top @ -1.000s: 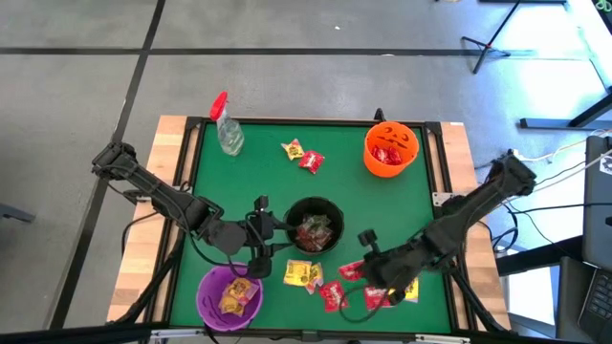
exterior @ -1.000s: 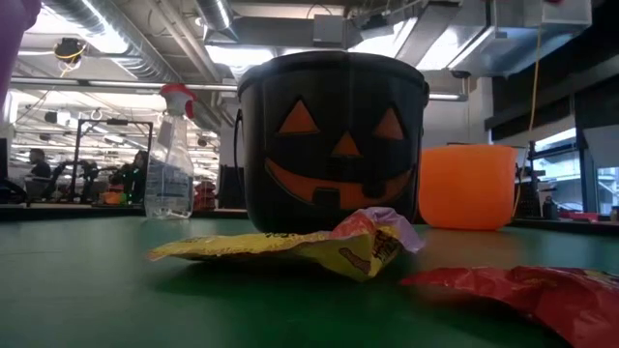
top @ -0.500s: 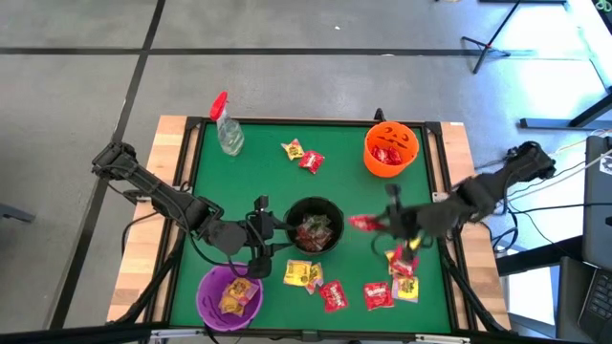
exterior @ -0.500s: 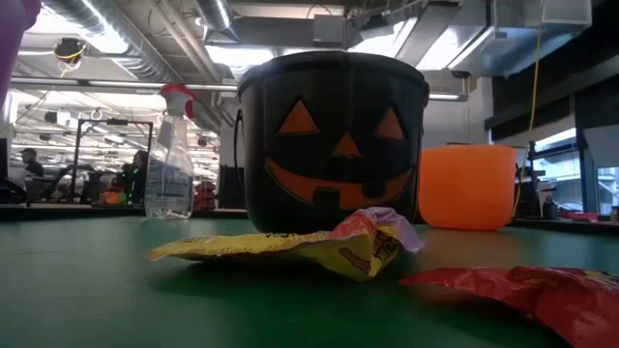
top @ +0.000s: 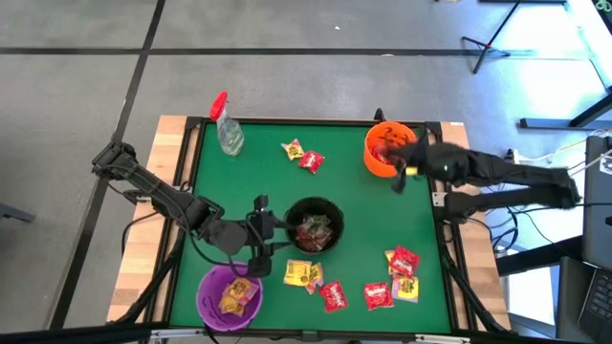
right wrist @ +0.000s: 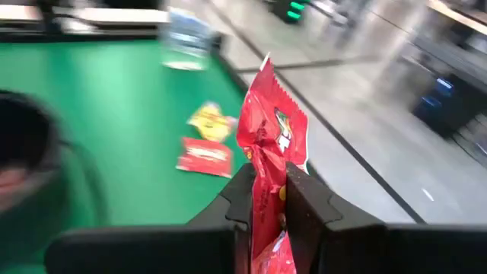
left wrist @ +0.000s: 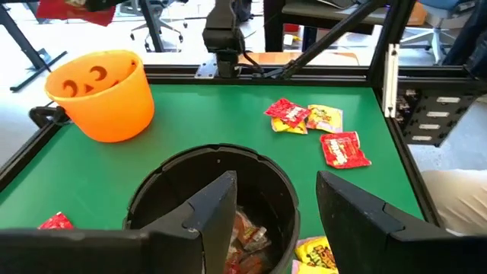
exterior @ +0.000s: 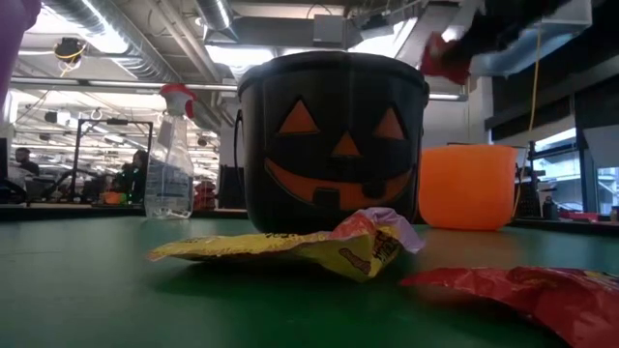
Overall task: Sort candy
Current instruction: Put the red candy into the orange bucket, then put the yellow candy into the purple bucket
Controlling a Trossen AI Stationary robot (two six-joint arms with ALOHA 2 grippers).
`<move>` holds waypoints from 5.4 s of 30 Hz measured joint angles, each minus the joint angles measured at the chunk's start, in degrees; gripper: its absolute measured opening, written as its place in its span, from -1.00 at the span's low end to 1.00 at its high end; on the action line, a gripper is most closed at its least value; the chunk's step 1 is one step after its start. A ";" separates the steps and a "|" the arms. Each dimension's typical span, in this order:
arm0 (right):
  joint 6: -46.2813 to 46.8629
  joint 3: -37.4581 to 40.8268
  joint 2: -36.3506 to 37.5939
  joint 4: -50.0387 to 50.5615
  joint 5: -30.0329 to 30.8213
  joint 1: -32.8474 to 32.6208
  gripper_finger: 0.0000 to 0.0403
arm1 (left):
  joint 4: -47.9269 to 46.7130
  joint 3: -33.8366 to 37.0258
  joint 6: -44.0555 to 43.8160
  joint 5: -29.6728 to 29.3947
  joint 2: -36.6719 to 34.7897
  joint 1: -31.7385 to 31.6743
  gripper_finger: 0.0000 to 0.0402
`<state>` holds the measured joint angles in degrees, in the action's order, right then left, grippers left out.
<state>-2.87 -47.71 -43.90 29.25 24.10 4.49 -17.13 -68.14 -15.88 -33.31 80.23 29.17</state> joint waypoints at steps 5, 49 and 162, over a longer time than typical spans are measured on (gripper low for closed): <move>0.51 3.56 1.86 -0.53 -7.27 14.02 -0.77 | 0.01 0.00 0.09 -1.08 0.00 -0.03 -0.15; 8.76 -3.37 -1.81 5.77 -46.74 21.19 -0.46 | -0.35 0.00 -1.81 -4.10 0.00 0.00 -0.15; 2.93 -21.64 -48.33 -17.10 -13.33 -37.12 -0.84 | 1.33 0.00 -1.49 2.81 1.04 0.17 -0.15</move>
<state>0.05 -69.34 -92.23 12.15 10.77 -32.63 -15.79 -68.14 -17.37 -30.50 81.27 29.34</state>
